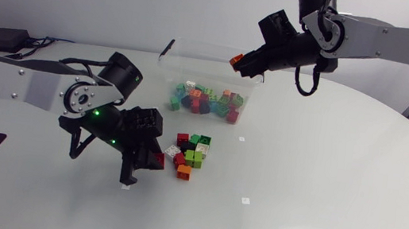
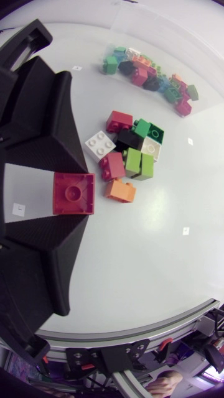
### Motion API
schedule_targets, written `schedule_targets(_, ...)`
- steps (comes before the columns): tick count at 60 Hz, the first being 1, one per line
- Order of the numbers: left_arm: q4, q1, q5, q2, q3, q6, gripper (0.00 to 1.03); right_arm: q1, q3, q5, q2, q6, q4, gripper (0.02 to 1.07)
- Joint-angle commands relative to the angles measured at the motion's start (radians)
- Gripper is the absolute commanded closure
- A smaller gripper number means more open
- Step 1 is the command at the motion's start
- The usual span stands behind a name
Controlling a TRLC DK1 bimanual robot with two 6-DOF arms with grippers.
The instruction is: Place the duplo bricks in the container
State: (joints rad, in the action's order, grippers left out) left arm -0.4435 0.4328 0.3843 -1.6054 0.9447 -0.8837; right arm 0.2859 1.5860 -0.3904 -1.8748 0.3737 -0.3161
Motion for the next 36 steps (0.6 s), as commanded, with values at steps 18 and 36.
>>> schedule_targets(18, -0.054, -0.029, -0.035, -0.016, 0.272, 0.177, 0.79, 0.041, 0.193, 0.150, -0.193, -0.101, 0.026, 0.62)
schedule_targets(36, -0.054, -0.046, -0.061, -0.165, 0.531, 0.298, 0.79, 0.048, 0.141, 0.211, -0.141, -0.113, 0.034, 0.07)
